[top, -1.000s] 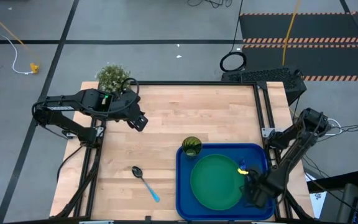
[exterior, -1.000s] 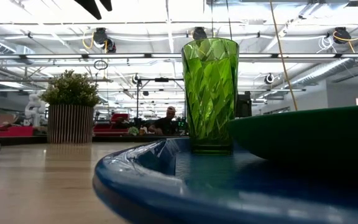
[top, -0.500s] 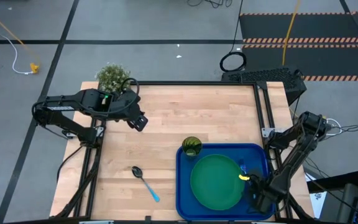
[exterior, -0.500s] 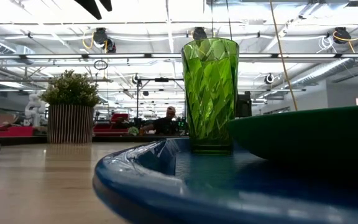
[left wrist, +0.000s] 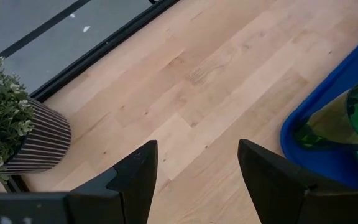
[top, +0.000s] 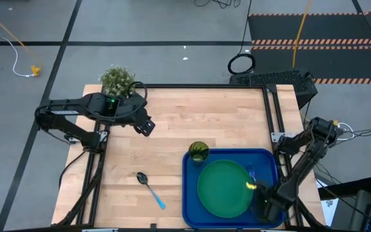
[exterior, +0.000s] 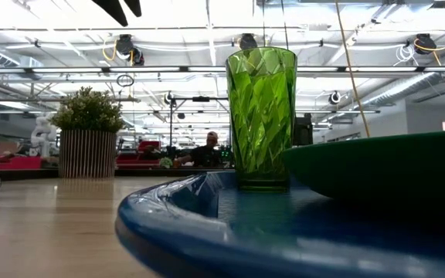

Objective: Pick and place plate/cup/fork/spoon on tray
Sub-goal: Put the blue fork on the blue tray to the right of the green plate

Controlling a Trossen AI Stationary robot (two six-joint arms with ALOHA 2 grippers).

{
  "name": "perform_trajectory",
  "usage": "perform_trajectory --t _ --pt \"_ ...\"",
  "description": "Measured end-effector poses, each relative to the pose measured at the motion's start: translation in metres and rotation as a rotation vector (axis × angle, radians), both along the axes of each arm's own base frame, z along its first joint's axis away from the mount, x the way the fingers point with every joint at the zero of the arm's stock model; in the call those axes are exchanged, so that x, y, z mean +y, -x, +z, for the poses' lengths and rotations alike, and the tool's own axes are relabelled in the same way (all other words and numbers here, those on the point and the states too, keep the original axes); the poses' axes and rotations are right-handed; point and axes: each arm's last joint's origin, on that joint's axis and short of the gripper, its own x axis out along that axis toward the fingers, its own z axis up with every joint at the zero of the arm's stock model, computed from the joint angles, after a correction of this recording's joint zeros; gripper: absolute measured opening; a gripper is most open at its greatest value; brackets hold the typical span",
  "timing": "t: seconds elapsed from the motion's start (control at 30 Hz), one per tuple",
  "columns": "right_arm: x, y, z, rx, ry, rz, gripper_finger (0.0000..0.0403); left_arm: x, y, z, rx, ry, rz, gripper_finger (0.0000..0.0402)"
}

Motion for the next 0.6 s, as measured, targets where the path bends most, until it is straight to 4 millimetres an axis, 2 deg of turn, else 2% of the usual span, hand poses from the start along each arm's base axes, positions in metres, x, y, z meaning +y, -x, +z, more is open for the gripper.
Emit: perform_trajectory --t 0.6 --pt "0.0062 -0.0097 -0.0021 -0.021 -0.093 -0.007 0.0000 -0.0001 0.0000 0.0005 -0.005 0.001 -0.003 0.0223"
